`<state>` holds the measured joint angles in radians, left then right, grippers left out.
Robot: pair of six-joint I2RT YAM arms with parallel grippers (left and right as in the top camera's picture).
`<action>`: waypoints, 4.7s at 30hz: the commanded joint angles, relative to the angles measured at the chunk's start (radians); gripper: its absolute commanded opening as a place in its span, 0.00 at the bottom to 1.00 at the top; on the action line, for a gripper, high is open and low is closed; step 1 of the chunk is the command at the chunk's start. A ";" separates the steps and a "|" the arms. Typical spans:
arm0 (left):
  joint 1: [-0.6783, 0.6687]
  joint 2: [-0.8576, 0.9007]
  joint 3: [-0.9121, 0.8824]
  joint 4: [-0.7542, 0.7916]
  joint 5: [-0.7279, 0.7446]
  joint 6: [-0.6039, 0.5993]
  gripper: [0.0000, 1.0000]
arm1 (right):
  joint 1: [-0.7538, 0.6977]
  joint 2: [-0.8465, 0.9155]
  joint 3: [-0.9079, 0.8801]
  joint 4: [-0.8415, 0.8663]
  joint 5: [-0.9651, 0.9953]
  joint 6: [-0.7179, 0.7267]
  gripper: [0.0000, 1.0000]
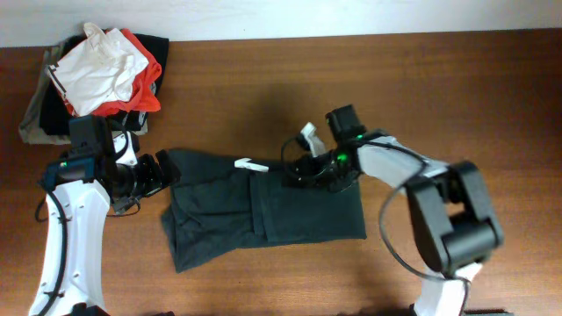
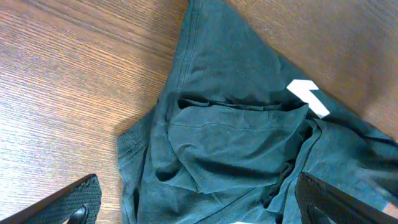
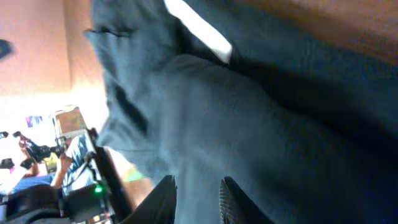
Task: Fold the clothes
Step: 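Fold the right end leftward over the strip with the right gripper, then release the fold and retract the right gripper to the right, then grasp the left end of the folded shirt with the left gripper, then lift the left end and fold it rightward with the left gripper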
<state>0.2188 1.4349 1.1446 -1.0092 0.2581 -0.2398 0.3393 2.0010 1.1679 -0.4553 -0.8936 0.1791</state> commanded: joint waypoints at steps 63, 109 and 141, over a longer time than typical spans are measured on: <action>0.134 0.167 0.014 0.052 -0.106 0.126 0.99 | -1.013 -0.500 -0.145 -0.083 0.240 0.039 0.99; 0.135 0.443 -0.092 0.076 0.146 0.346 0.96 | -1.047 -0.500 -0.145 -0.083 0.331 0.039 0.99; 0.008 0.444 -0.160 0.199 0.131 0.224 0.14 | -1.047 -0.500 -0.145 -0.083 0.331 0.039 0.99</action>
<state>0.2321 1.8435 1.0035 -0.8169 0.4831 0.0189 -0.7036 1.5005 1.0164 -0.5381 -0.5674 0.2276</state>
